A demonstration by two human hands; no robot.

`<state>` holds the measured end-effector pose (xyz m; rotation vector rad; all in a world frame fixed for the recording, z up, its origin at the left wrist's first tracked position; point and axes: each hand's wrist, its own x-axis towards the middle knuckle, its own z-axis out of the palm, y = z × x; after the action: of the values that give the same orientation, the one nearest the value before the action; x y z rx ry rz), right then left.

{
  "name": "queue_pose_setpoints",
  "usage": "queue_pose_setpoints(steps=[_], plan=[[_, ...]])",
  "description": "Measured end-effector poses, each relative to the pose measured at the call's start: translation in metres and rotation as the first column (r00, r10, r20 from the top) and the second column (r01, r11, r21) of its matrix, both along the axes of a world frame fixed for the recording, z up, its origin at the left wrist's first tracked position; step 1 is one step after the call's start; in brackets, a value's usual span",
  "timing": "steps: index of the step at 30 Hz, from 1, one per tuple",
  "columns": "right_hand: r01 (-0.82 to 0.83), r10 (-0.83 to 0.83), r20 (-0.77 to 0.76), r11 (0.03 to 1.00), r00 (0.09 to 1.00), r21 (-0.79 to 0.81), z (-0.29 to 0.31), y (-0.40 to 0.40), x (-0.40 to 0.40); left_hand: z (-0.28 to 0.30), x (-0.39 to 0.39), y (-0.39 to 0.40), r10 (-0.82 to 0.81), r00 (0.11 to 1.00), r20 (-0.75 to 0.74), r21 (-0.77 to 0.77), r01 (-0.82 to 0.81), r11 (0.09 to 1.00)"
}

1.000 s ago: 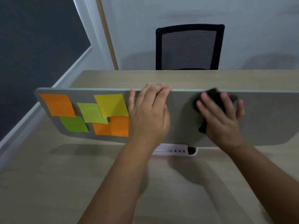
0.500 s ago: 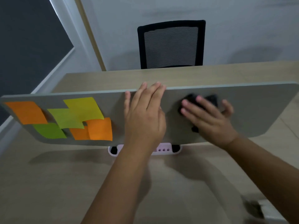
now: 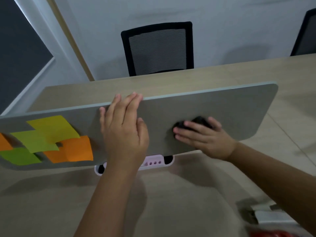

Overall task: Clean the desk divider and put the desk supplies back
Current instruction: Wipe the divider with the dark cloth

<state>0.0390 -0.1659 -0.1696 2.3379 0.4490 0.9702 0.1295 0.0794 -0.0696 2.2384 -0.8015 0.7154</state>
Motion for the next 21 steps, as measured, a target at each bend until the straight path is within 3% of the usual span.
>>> queue_pose_setpoints(steps=[3,6,8,10,12,13,14,16,18,21], plan=[[0.009,-0.119,0.322,0.946,0.939,0.323,0.045,-0.018,0.000,0.000,-0.002,-0.004,0.017,1.000,-0.019,-0.022,-0.017,1.000],[-0.042,-0.306,0.385,0.734,0.871,0.678,0.035,-0.004,0.001,0.000,-0.007,-0.012,0.053,0.998,-0.022,-0.015,-0.053,0.998],[-0.073,-0.481,0.312,0.452,0.819,0.889,-0.001,0.020,0.006,0.002,-0.009,-0.018,0.057,0.998,-0.007,0.038,-0.056,0.998],[-0.187,-0.622,0.161,0.024,0.766,0.982,-0.035,0.052,0.015,0.006,-0.011,-0.026,0.020,1.000,0.012,0.107,-0.022,0.994],[-0.344,-0.682,-0.068,-0.451,0.729,0.824,-0.047,0.089,0.024,0.009,-0.014,-0.036,-0.035,0.999,0.031,0.185,0.029,0.982],[-0.389,-0.660,-0.169,-0.608,0.732,0.692,-0.046,0.105,0.030,0.010,-0.015,-0.040,-0.057,0.998,0.040,0.209,0.048,0.977],[-0.430,-0.640,-0.215,-0.691,0.738,0.581,-0.040,0.117,0.037,0.010,-0.015,-0.043,-0.076,0.996,0.046,0.220,0.064,0.974],[-0.525,-0.657,-0.139,-0.696,0.741,0.489,-0.026,0.129,0.049,0.010,-0.016,-0.045,-0.097,0.994,0.053,0.215,0.083,0.973],[-0.543,-0.646,0.042,-0.603,0.762,0.585,-0.010,0.139,0.054,0.008,-0.015,-0.045,-0.109,0.992,0.064,0.202,0.095,0.975],[-0.433,-0.456,0.292,-0.243,0.841,0.868,0.014,0.143,0.055,0.006,-0.012,-0.045,-0.127,0.990,0.068,0.196,0.112,0.974]])
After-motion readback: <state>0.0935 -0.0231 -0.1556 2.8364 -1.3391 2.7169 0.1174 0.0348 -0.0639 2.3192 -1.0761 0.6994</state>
